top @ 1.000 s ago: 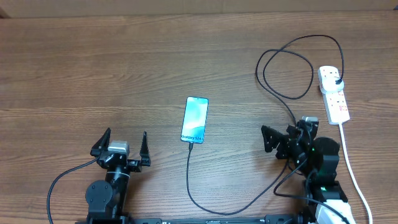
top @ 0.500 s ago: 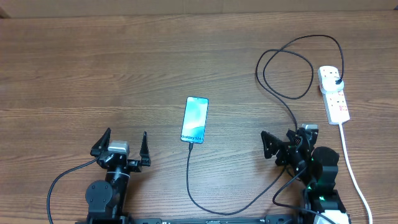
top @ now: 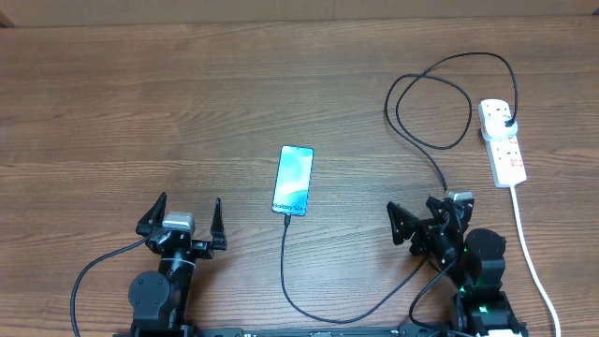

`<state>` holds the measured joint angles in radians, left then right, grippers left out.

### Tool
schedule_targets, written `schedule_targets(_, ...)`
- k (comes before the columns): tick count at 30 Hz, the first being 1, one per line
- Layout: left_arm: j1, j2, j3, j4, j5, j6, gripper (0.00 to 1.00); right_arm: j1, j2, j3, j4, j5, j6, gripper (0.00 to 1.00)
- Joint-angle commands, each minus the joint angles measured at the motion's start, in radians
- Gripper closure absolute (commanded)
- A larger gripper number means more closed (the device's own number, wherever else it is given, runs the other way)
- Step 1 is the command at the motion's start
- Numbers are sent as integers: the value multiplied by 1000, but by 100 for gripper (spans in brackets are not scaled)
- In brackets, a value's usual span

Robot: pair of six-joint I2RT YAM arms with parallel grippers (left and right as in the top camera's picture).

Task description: Plug charger to phone and switch on socket

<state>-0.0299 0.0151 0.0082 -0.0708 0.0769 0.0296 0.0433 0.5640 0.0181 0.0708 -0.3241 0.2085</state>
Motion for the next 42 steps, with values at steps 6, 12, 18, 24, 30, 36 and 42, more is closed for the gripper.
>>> schedule_targets(6,9,-11,-3,-3,-6,12,1,8,-95,-10,-73,32,-5,0)
schedule_targets(12,9,-11,-3,-3,-6,12,0,9,-204,-10,-131,32,-5,0)
schedule_targets(18,9,-11,-3,-3,-6,12,0,40,-267,-10,-132,35,-9,0)
schedule_targets(24,9,-11,-3,-3,-6,12,0,49,-290,-10,-132,36,-9,0)
schedule_targets(30,9,-11,-3,-3,-6,12,1,49,-347,-10,-133,47,-35,0)
schedule_targets(36,9,-11,-3,-3,-6,12,0,49,-475,-10,-133,47,-88,0)
schedule_targets(42,9,-11,-3,-3,-6,12,0,49,-558,-10,-134,55,-141,0)
